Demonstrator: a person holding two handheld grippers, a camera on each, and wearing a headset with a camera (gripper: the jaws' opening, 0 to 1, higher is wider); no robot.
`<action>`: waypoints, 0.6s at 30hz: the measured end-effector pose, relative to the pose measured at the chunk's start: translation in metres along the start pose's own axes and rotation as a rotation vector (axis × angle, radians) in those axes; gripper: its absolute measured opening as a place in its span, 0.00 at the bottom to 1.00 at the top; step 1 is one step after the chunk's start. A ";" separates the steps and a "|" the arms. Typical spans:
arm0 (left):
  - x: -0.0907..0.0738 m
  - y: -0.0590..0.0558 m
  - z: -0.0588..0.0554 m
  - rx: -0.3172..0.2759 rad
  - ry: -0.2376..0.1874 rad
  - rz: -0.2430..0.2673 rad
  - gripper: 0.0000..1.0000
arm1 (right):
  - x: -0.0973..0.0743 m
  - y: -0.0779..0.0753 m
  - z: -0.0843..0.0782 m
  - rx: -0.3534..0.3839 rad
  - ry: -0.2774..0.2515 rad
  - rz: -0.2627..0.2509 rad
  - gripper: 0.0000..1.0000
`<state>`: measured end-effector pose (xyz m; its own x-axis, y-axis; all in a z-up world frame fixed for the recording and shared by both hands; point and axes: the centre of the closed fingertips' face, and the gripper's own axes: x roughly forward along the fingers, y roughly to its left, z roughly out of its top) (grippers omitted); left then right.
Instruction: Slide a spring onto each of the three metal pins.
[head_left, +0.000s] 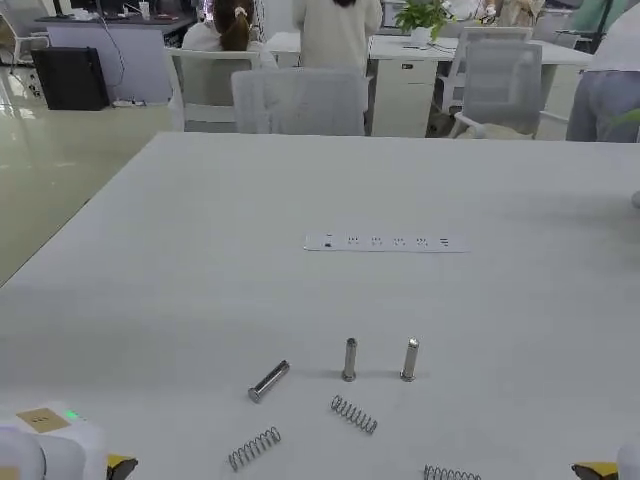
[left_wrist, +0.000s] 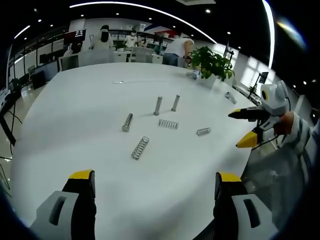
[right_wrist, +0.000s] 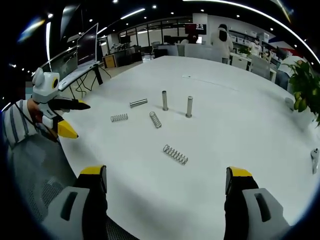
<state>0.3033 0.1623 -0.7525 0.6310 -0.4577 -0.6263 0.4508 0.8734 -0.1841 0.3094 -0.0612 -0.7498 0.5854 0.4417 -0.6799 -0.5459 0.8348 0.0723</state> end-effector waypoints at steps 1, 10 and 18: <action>0.000 0.000 0.000 0.000 0.002 0.001 0.97 | 0.000 0.000 0.000 0.000 -0.002 0.002 0.97; 0.001 0.002 0.001 0.004 0.005 0.000 0.98 | 0.001 0.001 0.004 0.004 -0.020 0.006 0.99; 0.001 0.004 0.004 0.000 0.002 0.004 0.98 | 0.001 0.006 0.004 -0.021 -0.016 0.019 1.00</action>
<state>0.3085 0.1648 -0.7510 0.6319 -0.4535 -0.6285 0.4481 0.8754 -0.1812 0.3094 -0.0546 -0.7470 0.5840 0.4632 -0.6666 -0.5698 0.8188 0.0697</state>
